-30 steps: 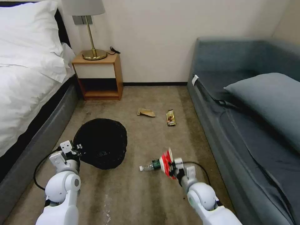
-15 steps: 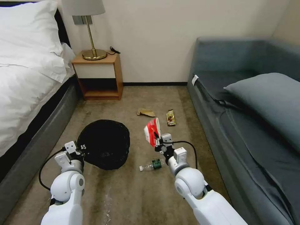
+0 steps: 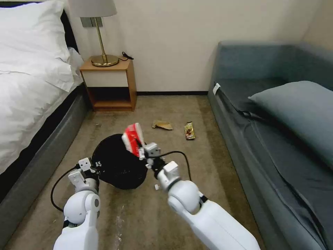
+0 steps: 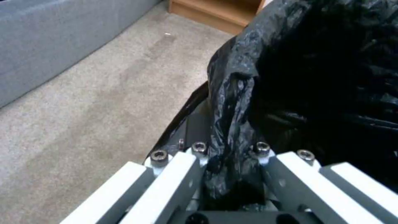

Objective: Pick up the trash bin, then pick up the garbage on the floor and place it into the trash bin.

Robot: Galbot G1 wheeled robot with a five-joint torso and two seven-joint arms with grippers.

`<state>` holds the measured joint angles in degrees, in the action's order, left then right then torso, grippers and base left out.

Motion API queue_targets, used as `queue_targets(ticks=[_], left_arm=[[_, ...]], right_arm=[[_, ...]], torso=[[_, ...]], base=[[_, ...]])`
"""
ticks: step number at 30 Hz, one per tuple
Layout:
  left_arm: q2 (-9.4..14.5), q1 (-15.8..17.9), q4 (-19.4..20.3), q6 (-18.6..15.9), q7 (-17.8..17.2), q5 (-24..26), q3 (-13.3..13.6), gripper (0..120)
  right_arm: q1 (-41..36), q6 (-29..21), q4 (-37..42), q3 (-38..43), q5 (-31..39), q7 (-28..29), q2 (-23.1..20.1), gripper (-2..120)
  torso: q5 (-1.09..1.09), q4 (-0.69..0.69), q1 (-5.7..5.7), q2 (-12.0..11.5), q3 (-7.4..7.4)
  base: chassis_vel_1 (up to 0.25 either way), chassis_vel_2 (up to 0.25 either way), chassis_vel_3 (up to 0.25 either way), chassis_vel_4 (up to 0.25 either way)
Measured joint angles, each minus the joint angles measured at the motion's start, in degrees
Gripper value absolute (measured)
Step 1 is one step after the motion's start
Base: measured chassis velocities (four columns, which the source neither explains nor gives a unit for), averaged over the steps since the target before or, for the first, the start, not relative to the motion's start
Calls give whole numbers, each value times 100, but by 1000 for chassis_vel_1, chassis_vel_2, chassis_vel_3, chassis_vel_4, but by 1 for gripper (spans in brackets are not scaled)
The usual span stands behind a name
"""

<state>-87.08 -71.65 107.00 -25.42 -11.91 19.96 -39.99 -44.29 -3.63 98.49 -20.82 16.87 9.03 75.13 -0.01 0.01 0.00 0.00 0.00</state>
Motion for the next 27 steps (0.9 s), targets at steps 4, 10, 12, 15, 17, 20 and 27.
queue_targets(ticks=[4, 10, 12, 15, 17, 20, 27], left_arm=[[-52, 21, 28, 0, 0, -35, 5, 3], [-106, 14, 30, 10, -3, -73, 6, 3], [-126, 15, 29, 12, -4, -87, 9, 3], [-181, 13, 32, 13, -16, -117, 51, 3], [-196, 13, 36, 13, -22, -126, 53, 3], [-221, 9, 49, 13, -27, -141, 60, 3], [-252, -15, 86, 21, -28, -163, 70, 3]], right_arm=[[423, 119, -408, -299, 137, 12, -6, 0], [547, 441, -1058, -400, -9, -5, 266, 0], [547, 516, -1220, -418, -49, -16, 340, 0], [558, 658, -1565, -462, -169, -67, 491, 0], [553, 665, -1625, -468, -194, -91, 521, 0], [533, 683, -1719, -469, -257, -126, 576, 0], [431, 633, -1772, -484, -382, -143, 583, 0]], torso=[[0, -2, 0, 0, 0], [1, -1, 0, 0, 0], [1, -1, 0, 0, 0], [0, -1, 0, 0, 0], [0, -1, 0, 0, 0], [1, -1, 0, 0, 0], [1, -1, 0, 0, 0]], base=[[0, 0, 0, 0], [0, 0, 0, 0], [0, 0, 0, 0], [0, 0, 0, 0], [0, 0, 0, 0], [0, 0, 0, 0], [0, 0, 0, 0]])
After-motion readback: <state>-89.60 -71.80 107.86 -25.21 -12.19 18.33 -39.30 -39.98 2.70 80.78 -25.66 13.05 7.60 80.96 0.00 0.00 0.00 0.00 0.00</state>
